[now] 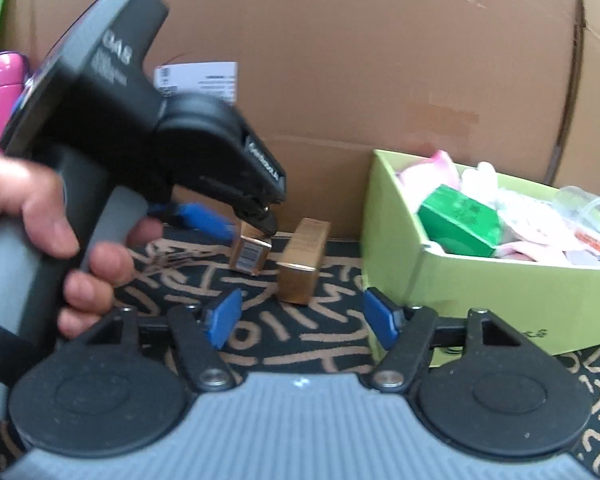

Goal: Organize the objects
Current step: 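Grasp a copper-brown box with left tool while right tool grasps the other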

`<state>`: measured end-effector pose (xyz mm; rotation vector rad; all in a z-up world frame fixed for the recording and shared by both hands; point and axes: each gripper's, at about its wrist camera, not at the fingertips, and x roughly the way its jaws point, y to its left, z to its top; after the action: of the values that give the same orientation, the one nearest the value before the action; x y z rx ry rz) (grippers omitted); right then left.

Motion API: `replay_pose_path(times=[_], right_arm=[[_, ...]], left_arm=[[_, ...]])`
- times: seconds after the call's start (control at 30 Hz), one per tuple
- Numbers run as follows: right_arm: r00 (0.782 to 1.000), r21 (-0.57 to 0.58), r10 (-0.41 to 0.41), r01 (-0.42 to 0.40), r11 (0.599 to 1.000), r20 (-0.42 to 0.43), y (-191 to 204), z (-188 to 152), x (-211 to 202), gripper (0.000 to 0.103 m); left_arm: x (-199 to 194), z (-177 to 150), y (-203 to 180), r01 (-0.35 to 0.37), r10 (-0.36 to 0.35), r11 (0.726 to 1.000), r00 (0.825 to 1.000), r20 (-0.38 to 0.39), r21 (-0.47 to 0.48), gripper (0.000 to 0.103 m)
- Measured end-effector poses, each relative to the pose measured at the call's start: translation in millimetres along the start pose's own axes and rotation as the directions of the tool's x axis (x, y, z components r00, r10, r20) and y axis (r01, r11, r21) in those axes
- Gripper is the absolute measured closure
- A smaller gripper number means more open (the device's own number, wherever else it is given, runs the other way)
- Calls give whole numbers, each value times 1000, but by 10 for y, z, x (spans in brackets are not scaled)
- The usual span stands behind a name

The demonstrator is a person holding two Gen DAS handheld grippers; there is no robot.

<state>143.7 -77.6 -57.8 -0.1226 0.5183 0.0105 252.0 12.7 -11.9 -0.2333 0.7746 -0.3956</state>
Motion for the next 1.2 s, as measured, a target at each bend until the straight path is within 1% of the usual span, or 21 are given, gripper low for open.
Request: replay_pose_path(times=[0.07,0.1,0.23,0.27,0.3,0.4,0.5,0.53,0.57,0.6,0.63,0.67,0.73,0.8,0.9,0.97,1.03,1.07,1.1,1.13,1.2], right_arm=[[1000,-13,10,-10,1000,-6,81,12,23,37],[1000,-15,8,-8,1000,-8,114,20,33,37],[999,-18,-52,52,998,-13,218,99,140,38],[997,-24,-76,75,997,-17,245,119,184,38],[994,-32,-110,109,993,-18,274,140,239,38],[981,-34,-188,186,982,-44,312,198,409,38],[974,-39,-218,216,976,-64,340,238,533,38],[974,-45,-212,209,977,-80,343,244,577,38],[977,-40,-186,183,982,-103,325,246,617,45],[981,-18,-152,151,988,-119,276,246,637,71],[986,8,-117,119,993,-120,219,240,623,75],[987,15,-111,113,993,-120,178,228,605,79],[991,26,-76,80,996,-112,98,186,524,80],[994,17,-43,45,999,-101,35,109,386,80],[993,20,46,-44,999,-113,-93,-43,120,80],[990,15,74,-73,997,-119,-187,-149,-55,80],[990,14,85,-84,996,-116,-300,-246,-218,80],[989,13,88,-87,996,-118,-362,-287,-286,80],[989,14,88,-87,996,-118,-418,-320,-344,80],[989,13,90,-89,996,-116,-470,-357,-410,80],[988,14,96,-95,995,-122,-541,-423,-541,79]], left_arm=[[-82,-17,9,-20,20,998,1000,13,51,78],[-125,-22,41,-36,35,998,999,21,55,78],[-229,17,304,-118,117,993,993,27,30,79],[-248,12,374,-127,126,992,992,24,15,79],[-273,6,444,-126,126,992,992,21,-9,79],[-360,-1,592,-88,90,993,996,24,-83,79],[-408,16,587,-69,71,995,997,19,-68,79],[-416,25,565,-66,67,996,998,19,-52,79],[-416,36,548,-60,61,997,998,19,-39,78],[-418,43,527,-52,52,998,998,18,-29,77],[-414,44,501,-40,40,999,999,14,-19,77],[-406,40,474,-28,28,1000,1000,9,-10,74],[-380,28,415,-19,19,1000,1000,1,-1,65],[-331,26,385,-12,12,1000,1000,1,5,50],[-191,41,256,-25,25,999,1000,2,35,49],[-99,37,222,-45,46,998,999,-10,53,49],[22,27,169,-53,55,997,998,-35,55,50],[74,9,155,-54,57,996,997,-49,65,53],[90,-18,128,-69,72,993,997,-32,95,69],[29,-48,156,-82,88,988,996,-34,132,78],[-55,-101,144,-83,91,982,995,-40,168,79]])
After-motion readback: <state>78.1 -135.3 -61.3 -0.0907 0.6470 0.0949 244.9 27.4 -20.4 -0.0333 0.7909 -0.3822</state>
